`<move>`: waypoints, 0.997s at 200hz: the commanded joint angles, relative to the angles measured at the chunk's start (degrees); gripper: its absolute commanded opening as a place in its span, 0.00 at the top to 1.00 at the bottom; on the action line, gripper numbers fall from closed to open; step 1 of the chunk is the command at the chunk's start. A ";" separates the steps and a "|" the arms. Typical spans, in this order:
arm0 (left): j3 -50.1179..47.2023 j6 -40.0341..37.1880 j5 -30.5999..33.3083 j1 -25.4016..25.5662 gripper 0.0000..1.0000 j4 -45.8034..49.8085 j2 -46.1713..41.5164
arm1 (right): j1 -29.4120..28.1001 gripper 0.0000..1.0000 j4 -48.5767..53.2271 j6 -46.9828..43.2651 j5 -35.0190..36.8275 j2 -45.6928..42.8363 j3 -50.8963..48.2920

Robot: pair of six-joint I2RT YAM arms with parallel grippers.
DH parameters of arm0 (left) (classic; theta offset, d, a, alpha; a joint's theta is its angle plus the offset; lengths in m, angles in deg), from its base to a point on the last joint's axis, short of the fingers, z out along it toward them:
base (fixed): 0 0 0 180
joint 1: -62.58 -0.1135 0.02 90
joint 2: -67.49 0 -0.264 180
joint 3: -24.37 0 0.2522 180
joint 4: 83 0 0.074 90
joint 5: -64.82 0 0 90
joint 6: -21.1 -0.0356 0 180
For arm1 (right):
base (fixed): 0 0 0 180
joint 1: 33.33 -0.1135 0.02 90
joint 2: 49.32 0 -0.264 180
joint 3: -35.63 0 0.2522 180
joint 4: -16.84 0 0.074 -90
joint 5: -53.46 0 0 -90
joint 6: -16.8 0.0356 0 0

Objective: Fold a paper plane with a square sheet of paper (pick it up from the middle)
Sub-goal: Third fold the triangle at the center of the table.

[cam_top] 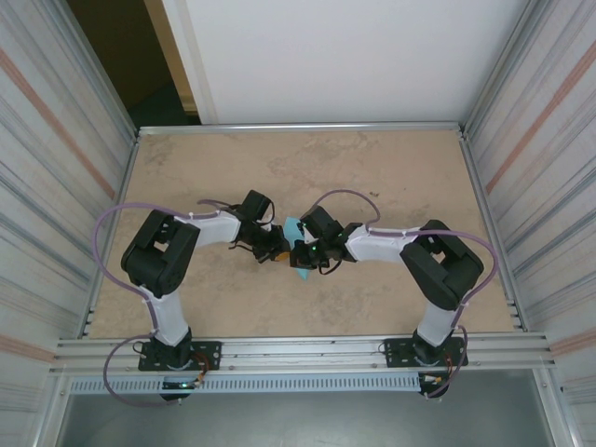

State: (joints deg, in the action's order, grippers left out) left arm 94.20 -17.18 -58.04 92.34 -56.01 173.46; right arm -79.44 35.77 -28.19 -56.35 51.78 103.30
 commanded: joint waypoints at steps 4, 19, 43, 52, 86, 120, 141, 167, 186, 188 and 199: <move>-0.62 -0.57 7.08 0.07 0.92 3.80 3.71 | 0.23 0.92 0.97 0.80 -1.02 1.34 1.81; -0.51 -0.59 7.24 0.12 0.91 3.97 3.95 | 0.29 0.92 1.63 0.45 -0.61 1.73 1.83; -0.40 -0.97 7.52 0.12 0.92 4.50 4.25 | 0.31 0.92 2.71 -0.14 0.00 2.11 2.03; -0.37 -1.09 7.71 0.05 0.92 4.76 4.33 | 0.31 0.92 2.98 -0.29 0.21 2.17 1.97; -0.36 -1.62 7.99 0.03 0.92 5.39 4.67 | 0.49 0.92 4.16 -1.02 1.21 2.04 1.90; -0.37 -2.02 8.03 -0.05 0.91 5.66 5.04 | 0.74 0.92 5.00 -1.50 1.84 1.82 1.81; -0.44 -2.22 7.93 -0.09 0.91 5.76 5.06 | 0.84 0.93 5.33 -1.74 2.06 1.82 1.65; -0.44 -2.33 7.84 -0.21 0.92 5.84 5.11 | 0.87 0.93 5.32 -1.78 2.00 2.13 1.59; -0.44 -2.46 7.74 -0.23 0.92 5.90 5.16 | 0.83 0.93 5.29 -1.86 1.78 2.35 1.56; -0.44 -2.41 7.73 -0.23 0.91 5.92 5.13 | 0.88 0.93 5.27 -1.84 1.70 2.39 1.57; -0.44 -2.40 7.77 -0.23 0.92 5.93 5.21 | 0.86 0.93 5.29 -1.79 1.56 2.57 1.63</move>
State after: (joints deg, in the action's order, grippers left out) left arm 95.40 -18.27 -58.13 92.34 -55.31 174.43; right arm -78.96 39.07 -28.71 -55.48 53.10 103.96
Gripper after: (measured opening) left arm 0.086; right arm 0.075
